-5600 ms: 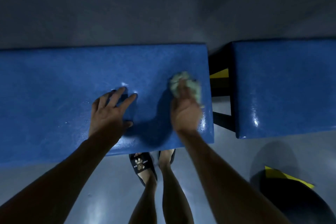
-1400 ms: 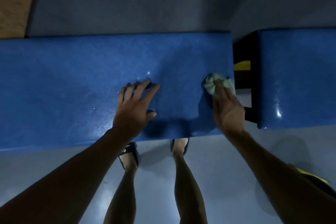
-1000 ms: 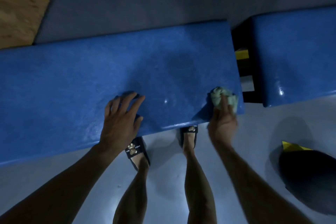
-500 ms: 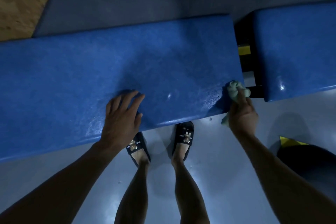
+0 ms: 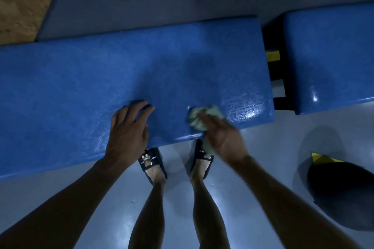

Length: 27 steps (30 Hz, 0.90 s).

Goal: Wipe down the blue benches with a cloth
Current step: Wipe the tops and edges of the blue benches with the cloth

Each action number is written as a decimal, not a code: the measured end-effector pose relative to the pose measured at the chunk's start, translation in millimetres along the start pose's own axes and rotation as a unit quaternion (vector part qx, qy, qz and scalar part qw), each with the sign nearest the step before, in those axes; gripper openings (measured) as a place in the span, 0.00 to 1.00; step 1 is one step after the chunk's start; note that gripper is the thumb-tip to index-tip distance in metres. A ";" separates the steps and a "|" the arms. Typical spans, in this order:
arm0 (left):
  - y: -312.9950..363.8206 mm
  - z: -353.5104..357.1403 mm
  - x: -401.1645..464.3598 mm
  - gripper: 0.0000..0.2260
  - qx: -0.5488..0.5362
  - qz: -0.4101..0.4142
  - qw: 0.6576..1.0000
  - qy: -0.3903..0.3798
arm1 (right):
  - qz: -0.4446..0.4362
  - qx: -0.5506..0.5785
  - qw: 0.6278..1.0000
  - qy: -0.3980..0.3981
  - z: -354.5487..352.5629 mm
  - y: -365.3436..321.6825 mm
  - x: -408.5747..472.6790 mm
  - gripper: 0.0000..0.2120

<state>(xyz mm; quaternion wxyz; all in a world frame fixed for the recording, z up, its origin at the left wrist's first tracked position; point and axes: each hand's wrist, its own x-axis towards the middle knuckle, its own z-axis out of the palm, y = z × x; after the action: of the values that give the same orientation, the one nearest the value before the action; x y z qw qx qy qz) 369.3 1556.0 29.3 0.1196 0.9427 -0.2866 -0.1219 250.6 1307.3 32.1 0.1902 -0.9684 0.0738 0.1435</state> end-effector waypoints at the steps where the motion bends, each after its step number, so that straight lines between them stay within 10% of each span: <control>1: -2.1 0.5 1.3 0.25 -0.001 0.000 1.000 0.005 | 0.049 -0.004 0.999 0.022 -12.3 25.4 2.5 0.27; 8: -22.0 -2.0 6.8 0.28 0.022 -0.007 1.000 -0.018 | 0.401 0.117 0.890 0.184 5.9 24.2 34.3 0.29; 13: -24.9 -8.8 13.8 0.29 0.042 -0.002 0.998 -0.044 | 0.117 0.088 0.984 0.106 50.2 -104.6 37.5 0.28; 18: -28.0 -12.6 21.3 0.29 0.039 -0.005 0.998 -0.051 | -0.065 -0.038 0.997 0.008 11.2 -40.3 43.6 0.29; 23: -34.8 -9.1 26.0 0.30 0.024 -0.003 0.998 -0.054 | 0.254 0.004 0.962 0.102 -22.0 36.2 53.3 0.27; 27: -37.4 -9.5 26.0 0.30 0.024 0.000 0.998 -0.051 | 0.369 0.075 0.912 0.162 15.4 -32.9 78.1 0.29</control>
<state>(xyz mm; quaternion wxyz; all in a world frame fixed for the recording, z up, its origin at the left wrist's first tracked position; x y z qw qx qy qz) 412.2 1572.9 22.9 0.0822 0.9378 -0.2955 -0.1625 327.2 1336.6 5.9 0.1811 -0.8653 0.4659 0.0386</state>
